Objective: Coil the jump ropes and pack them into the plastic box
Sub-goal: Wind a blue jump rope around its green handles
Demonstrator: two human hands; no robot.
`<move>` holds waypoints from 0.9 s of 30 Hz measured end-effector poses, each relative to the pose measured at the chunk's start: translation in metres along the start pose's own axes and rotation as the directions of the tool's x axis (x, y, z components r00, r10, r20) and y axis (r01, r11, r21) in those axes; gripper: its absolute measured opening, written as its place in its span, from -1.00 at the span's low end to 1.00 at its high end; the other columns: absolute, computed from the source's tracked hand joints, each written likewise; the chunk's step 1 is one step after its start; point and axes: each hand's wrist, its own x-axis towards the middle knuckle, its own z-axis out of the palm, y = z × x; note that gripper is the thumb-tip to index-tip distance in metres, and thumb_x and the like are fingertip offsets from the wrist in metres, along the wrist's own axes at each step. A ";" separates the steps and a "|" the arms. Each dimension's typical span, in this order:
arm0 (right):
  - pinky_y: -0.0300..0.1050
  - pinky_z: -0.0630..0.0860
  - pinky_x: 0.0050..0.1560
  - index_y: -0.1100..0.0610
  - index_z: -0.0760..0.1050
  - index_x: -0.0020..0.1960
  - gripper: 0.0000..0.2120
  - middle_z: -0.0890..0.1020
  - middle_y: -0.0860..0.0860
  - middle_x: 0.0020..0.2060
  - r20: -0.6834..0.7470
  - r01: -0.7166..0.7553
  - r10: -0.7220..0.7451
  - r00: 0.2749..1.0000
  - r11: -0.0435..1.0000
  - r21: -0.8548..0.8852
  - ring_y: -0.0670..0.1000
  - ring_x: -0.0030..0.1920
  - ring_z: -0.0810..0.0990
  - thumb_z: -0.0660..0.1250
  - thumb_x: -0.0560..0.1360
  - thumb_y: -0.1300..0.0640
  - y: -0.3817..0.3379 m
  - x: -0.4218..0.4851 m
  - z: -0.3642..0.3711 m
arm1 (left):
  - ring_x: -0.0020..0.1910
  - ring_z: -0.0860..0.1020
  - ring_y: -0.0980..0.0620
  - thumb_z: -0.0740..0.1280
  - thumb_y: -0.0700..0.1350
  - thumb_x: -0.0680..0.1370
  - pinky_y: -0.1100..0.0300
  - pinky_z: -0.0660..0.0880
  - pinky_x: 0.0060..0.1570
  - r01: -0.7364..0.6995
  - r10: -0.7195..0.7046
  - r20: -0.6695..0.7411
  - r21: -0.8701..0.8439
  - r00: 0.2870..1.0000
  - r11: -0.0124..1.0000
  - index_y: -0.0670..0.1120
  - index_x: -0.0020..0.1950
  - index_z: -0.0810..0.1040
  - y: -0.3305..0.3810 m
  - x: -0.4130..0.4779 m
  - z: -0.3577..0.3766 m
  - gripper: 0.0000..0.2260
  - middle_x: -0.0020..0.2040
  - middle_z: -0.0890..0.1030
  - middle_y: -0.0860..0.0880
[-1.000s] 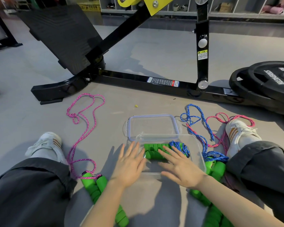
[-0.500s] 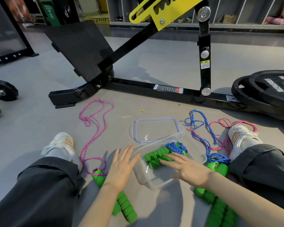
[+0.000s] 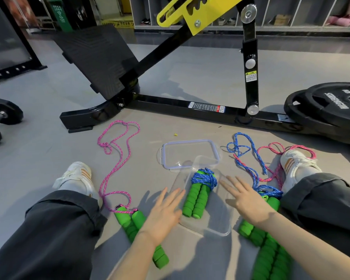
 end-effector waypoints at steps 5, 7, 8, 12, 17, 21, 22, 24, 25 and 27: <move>0.11 0.54 0.00 0.21 0.32 0.32 -0.38 0.53 0.22 0.20 0.106 -0.572 0.570 0.815 0.763 0.300 0.27 0.07 0.57 0.40 0.30 0.18 -0.032 -0.006 -0.003 | 0.00 0.62 0.08 0.40 -0.05 0.35 -0.13 -0.08 0.47 -0.136 0.136 -0.012 0.046 0.991 0.990 0.07 -0.37 0.58 0.024 0.001 0.009 -0.90 -0.36 0.54 0.12; 0.02 0.47 0.05 0.23 0.15 0.43 -0.48 0.41 0.17 0.28 0.339 -0.754 0.678 0.652 0.531 0.386 0.21 0.20 0.48 0.18 0.52 0.14 -0.044 -0.007 -0.008 | -0.17 0.58 0.10 0.57 -0.06 0.24 -0.13 -0.01 0.45 -0.165 0.165 0.029 0.024 0.986 0.986 0.06 -0.39 0.55 0.034 0.002 0.008 -0.80 -0.43 0.43 0.10; -0.01 0.45 0.04 0.24 0.19 0.39 -0.54 0.41 0.17 0.26 0.425 -0.789 0.669 0.609 0.459 0.407 0.20 0.20 0.48 0.16 0.53 0.16 -0.047 -0.007 -0.008 | -0.25 0.53 0.10 0.59 -0.07 0.21 -0.12 0.02 0.44 -0.171 0.171 0.041 0.005 0.984 0.985 0.05 -0.40 0.53 0.037 0.002 0.007 -0.77 -0.45 0.40 0.10; -0.01 0.46 0.02 0.24 0.31 0.25 -0.60 0.50 0.20 0.16 0.489 -0.786 0.620 0.614 0.421 0.453 0.21 0.15 0.52 0.13 0.42 0.36 -0.040 -0.005 -0.011 | -0.22 0.54 0.11 0.59 0.12 0.18 -0.05 0.01 0.47 -0.173 0.177 0.053 -0.072 0.983 0.982 0.07 -0.28 0.58 0.033 -0.001 0.003 -0.72 -0.34 0.51 0.10; 0.02 0.50 0.07 0.16 0.23 0.40 -0.40 0.48 0.14 0.19 0.479 -0.753 0.583 0.656 0.469 0.461 0.19 0.15 0.52 0.09 0.38 0.41 -0.019 0.006 -0.008 | 0.15 0.54 -0.02 0.65 0.09 0.02 -0.06 0.20 0.29 0.116 -0.117 0.000 -0.155 0.993 0.981 -0.01 0.16 0.63 0.002 -0.001 0.002 -0.27 0.14 0.62 -0.06; -0.04 0.49 0.03 0.02 0.19 0.47 -0.31 0.47 0.07 0.25 0.434 -0.697 0.547 0.716 0.527 0.485 0.14 0.17 0.51 0.06 0.39 0.44 -0.001 0.023 -0.001 | 0.17 0.56 -0.13 0.67 0.03 0.01 -0.06 0.14 0.32 0.286 -0.286 0.035 -0.254 0.958 0.924 -0.04 0.28 0.43 -0.024 0.003 0.002 -0.11 0.20 0.59 -0.18; -0.09 0.46 -0.02 0.00 0.20 0.47 -0.29 0.47 0.05 0.25 0.427 -0.678 0.528 0.734 0.542 0.496 0.11 0.18 0.51 0.05 0.39 0.45 0.002 0.029 0.000 | 0.21 0.51 -0.14 0.67 0.06 0.02 -0.06 0.10 0.34 0.313 -0.312 0.047 -0.268 0.949 0.911 -0.04 0.29 0.39 -0.029 0.003 0.004 -0.10 0.22 0.57 -0.20; -0.14 0.39 -0.07 -0.02 0.23 0.45 -0.28 0.47 0.04 0.25 0.411 -0.628 0.475 0.778 0.582 0.516 0.07 0.20 0.49 0.02 0.39 0.48 0.007 0.041 0.004 | 0.29 0.36 -0.15 0.59 0.19 0.17 -0.03 -0.01 0.37 0.355 -0.344 0.092 -0.280 0.935 0.892 -0.03 0.29 0.38 -0.040 0.003 0.007 -0.21 0.29 0.51 -0.23; -0.14 0.39 -0.06 -0.03 0.25 0.45 -0.28 0.47 0.03 0.25 0.395 -0.599 0.451 0.801 0.604 0.526 0.06 0.21 0.48 0.01 0.39 0.49 0.009 0.047 0.007 | 0.31 0.32 -0.16 0.47 0.27 0.29 -0.02 -0.03 0.38 0.381 -0.369 0.094 -0.260 0.925 0.887 -0.02 0.26 0.41 -0.043 0.001 0.013 -0.34 0.32 0.48 -0.24; -0.10 0.41 0.02 -0.03 0.26 0.45 -0.28 0.46 0.04 0.28 0.350 -0.547 0.421 0.837 0.654 0.523 0.09 0.24 0.46 0.01 0.40 0.49 0.013 0.057 0.011 | 0.35 0.35 -0.21 0.13 0.42 0.44 -0.06 0.08 0.39 0.432 -0.402 0.165 -0.232 0.901 0.872 0.00 0.11 0.55 -0.048 -0.002 0.023 -0.43 0.36 0.44 -0.25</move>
